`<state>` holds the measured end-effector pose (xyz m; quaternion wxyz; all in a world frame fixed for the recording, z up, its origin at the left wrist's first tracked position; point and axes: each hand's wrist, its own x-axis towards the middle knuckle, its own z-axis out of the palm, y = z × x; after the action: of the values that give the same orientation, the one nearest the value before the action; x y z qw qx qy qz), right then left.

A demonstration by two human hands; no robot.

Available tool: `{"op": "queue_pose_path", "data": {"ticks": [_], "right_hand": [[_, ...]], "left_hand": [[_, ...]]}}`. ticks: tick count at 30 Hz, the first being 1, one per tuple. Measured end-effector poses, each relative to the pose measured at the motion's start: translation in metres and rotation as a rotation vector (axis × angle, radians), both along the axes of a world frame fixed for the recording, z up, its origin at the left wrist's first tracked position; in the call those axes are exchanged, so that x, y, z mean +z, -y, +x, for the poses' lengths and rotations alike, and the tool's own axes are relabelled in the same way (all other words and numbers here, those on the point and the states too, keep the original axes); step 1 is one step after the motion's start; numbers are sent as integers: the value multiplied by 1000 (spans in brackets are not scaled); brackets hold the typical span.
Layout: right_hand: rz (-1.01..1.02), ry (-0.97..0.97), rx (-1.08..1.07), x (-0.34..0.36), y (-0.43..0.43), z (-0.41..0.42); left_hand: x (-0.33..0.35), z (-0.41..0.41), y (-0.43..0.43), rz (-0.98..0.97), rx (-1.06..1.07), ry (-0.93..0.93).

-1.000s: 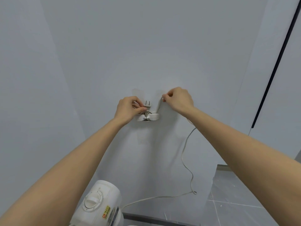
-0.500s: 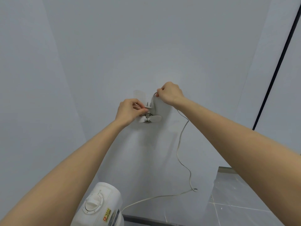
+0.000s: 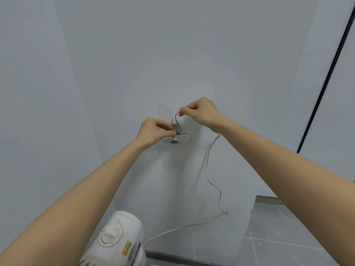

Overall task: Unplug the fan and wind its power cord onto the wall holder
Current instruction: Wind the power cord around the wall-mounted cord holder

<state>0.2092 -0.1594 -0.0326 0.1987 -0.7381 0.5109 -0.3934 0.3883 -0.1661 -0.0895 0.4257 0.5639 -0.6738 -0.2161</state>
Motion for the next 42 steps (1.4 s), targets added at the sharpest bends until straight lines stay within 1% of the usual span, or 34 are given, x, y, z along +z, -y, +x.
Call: {"op": "queue_pose_path", "data": {"ticks": [3, 6, 8, 11, 13, 16, 19, 21, 25, 29, 33, 37, 39, 42], "right_hand": [[52, 67, 28, -1, 0, -1], [63, 81, 52, -2, 2, -5], [70, 93, 69, -2, 2, -7], [91, 83, 94, -3, 1, -7], [95, 59, 93, -4, 0, -7], [109, 59, 73, -2, -5, -9], [116, 53, 48, -3, -13, -11], [142, 72, 70, -8, -18, -11], [262, 122, 152, -24, -22, -11], [307, 133, 194, -42, -21, -14], [238, 175, 176, -45, -17, -16], [76, 160, 108, -40, -11, -16], [-2, 134, 76, -37, -8, -16], [-35, 62, 45, -35, -6, -11]], "left_hand": [[3, -4, 0, 2, 50, 64], [6, -10, -1, -4, 116, 106], [9, -15, -4, -22, 183, 173], [13, -22, -6, -55, 237, 281], [16, -24, -7, -46, 243, 287], [15, -20, -6, -4, 229, 252], [12, -12, -3, 77, 150, 104], [9, -7, 0, 99, 112, 32], [6, 2, 1, 74, 126, 30], [6, 3, 3, 137, 87, -1], [6, 4, 7, 173, 18, -29], [5, 6, 8, 145, 0, -38], [7, 4, 8, 124, 4, -59], [11, 1, 6, 123, 10, -74]]}}
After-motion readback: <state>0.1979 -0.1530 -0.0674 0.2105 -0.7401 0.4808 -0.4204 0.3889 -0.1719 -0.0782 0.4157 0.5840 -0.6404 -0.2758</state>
